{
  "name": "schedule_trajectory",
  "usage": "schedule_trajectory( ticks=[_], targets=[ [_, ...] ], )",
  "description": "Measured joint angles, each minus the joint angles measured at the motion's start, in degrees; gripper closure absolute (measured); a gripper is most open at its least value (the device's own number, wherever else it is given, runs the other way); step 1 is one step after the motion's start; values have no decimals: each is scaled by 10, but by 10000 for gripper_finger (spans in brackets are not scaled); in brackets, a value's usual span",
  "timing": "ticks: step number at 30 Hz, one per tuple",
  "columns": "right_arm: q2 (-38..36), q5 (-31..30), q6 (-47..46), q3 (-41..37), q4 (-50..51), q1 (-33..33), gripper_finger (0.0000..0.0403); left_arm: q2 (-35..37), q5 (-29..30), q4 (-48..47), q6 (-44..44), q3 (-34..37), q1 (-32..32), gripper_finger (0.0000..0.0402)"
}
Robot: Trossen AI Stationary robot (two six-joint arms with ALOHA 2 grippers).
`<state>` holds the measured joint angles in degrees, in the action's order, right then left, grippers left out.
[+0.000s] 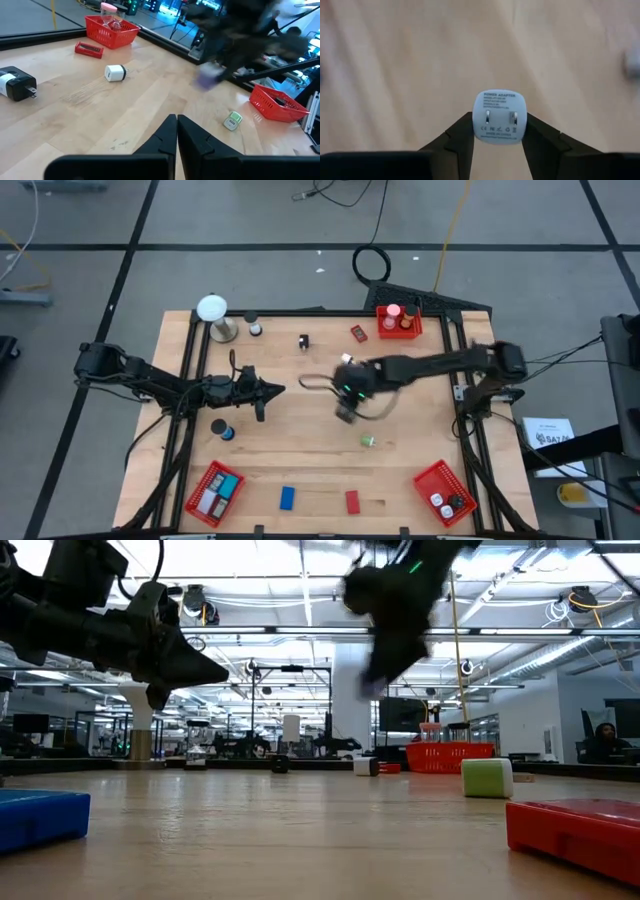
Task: Pick & Place Office items
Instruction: Put the blue charger adapter into the bottom right red basket
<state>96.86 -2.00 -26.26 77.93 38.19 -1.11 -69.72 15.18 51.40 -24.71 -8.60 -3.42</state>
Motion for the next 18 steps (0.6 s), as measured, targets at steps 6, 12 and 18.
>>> schedule_trajectory(
  ticks=[6, 12, 18],
  targets=[
    [-102, -30, -164, -33, 140, -135, 275, 0, 3, -15, 2, 0, 0, 399],
    [-188, -24, -423, -126, 169, -303, 276, 0, 4, -23, -9, 0, 0, 386],
    [-218, 0, -609, -201, 162, -453, 276, 0, 9, -35, -10, 0, 0, 398]
  ],
)
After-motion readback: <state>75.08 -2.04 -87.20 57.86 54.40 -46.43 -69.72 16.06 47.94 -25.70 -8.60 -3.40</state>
